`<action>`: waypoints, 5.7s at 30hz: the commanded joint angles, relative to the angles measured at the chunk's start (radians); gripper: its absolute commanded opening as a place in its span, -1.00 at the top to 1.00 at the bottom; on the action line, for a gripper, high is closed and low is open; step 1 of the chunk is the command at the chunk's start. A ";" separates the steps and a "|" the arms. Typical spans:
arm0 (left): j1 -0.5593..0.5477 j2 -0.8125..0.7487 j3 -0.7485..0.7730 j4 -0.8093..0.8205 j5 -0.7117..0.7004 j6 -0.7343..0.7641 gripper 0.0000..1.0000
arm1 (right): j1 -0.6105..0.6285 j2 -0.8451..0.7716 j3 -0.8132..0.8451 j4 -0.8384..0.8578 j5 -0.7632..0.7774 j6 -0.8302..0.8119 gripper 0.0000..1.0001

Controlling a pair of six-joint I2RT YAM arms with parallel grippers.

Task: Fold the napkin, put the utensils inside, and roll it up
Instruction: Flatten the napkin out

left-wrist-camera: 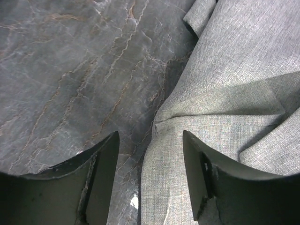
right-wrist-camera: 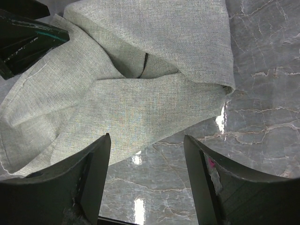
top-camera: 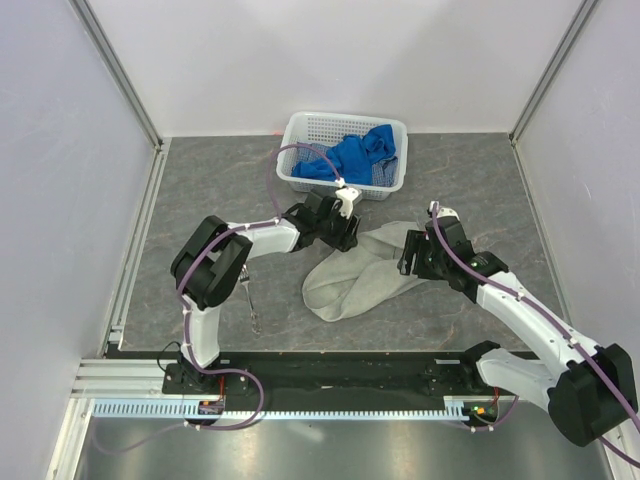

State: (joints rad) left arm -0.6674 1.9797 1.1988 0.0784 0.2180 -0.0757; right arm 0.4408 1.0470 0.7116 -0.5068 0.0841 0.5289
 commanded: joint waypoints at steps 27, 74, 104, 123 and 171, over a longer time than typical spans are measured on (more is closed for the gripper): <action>-0.012 -0.275 -0.077 -0.040 0.008 0.017 0.96 | -0.028 0.309 -0.023 0.263 0.009 0.016 -0.22; 0.397 -1.058 -0.337 -0.655 -0.284 -0.127 0.96 | -0.146 0.251 0.069 0.085 -0.139 -0.095 -0.50; 0.399 -1.068 -0.367 -0.644 -0.236 -0.114 0.96 | 0.213 0.867 0.661 0.309 -0.054 -0.187 -0.47; 0.405 -1.068 -0.370 -0.641 -0.252 -0.116 0.96 | 0.257 0.682 0.559 0.183 -0.030 -0.230 1.00; 0.430 -1.021 -0.370 -0.643 -0.221 -0.107 0.96 | 0.314 0.677 0.310 0.183 -0.060 -0.162 0.10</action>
State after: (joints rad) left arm -0.2420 0.9562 0.8272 -0.5884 -0.0166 -0.2218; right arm 0.7551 1.7172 1.0054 -0.3531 0.0452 0.3714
